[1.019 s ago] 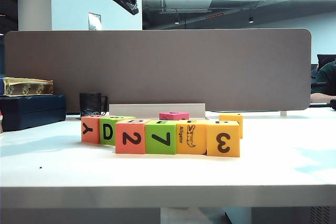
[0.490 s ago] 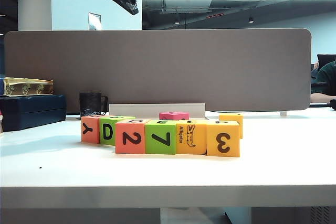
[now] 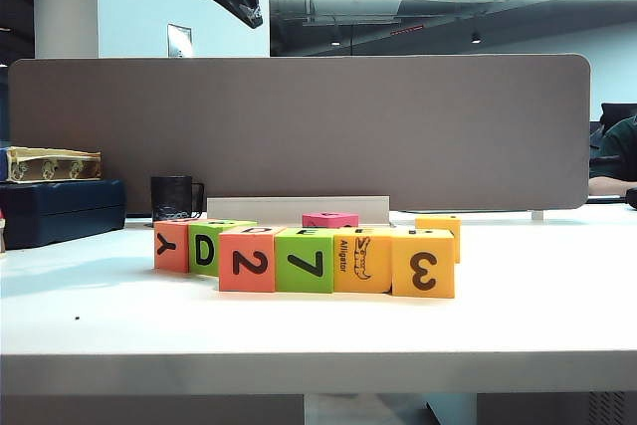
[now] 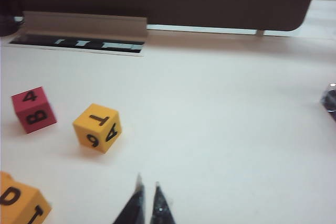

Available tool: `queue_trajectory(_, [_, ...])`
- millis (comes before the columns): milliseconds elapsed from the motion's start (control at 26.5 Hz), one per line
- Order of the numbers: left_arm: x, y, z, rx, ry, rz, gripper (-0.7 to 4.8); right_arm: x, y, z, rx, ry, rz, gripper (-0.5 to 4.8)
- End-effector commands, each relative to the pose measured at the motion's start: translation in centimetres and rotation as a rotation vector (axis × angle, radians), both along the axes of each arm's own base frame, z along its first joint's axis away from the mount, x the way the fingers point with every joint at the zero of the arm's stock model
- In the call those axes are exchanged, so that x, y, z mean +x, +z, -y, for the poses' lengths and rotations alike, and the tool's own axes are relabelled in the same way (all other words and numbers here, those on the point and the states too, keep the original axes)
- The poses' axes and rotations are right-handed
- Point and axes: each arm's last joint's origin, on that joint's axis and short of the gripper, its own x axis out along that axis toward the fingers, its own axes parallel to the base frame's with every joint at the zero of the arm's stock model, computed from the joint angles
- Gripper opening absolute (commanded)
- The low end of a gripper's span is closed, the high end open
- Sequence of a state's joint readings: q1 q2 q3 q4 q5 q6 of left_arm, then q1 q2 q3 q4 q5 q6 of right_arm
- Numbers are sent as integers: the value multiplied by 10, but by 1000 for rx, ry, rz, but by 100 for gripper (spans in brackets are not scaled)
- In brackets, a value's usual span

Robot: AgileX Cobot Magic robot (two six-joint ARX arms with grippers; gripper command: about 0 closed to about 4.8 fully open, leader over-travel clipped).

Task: Select the appropriate blocks from the scattered letter blocks on the table and arrange them in a row to spell out "DEEP".

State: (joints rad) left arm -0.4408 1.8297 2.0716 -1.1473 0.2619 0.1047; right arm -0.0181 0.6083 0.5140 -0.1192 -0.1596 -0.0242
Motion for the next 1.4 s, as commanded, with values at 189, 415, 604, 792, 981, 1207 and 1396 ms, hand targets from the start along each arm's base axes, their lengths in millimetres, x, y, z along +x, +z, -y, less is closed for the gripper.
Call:
queue_trajectory(189, [-1, 3, 0, -8, -7, 12, 17, -16, -20, 1, -11, -64, 50, 22])
queue_trajectory(415, [-1, 3, 0, -8, -7, 12, 17, -22, -36, 2, -7, -83, 44, 22])
queue_trajectory(604, [-1, 3, 0, -7, -7, 12, 17, -31, -51, 2, 5, -104, 57, 22])
queue_trajectory(792, [-1, 3, 0, -8, -7, 12, 17, -41, -69, 3, 7, -119, 93, 22])
queue_trajectory(981, [-1, 3, 0, -8, -7, 12, 17, -47, -80, 2, 11, -121, 129, 22])
queue_trajectory(1207, [-1, 3, 0, -7, -7, 12, 17, -50, -93, 3, 28, -147, 148, 22])
queue_trajectory(1396, [-1, 3, 0, -8, -7, 12, 17, -50, -104, 3, 31, -147, 138, 22])
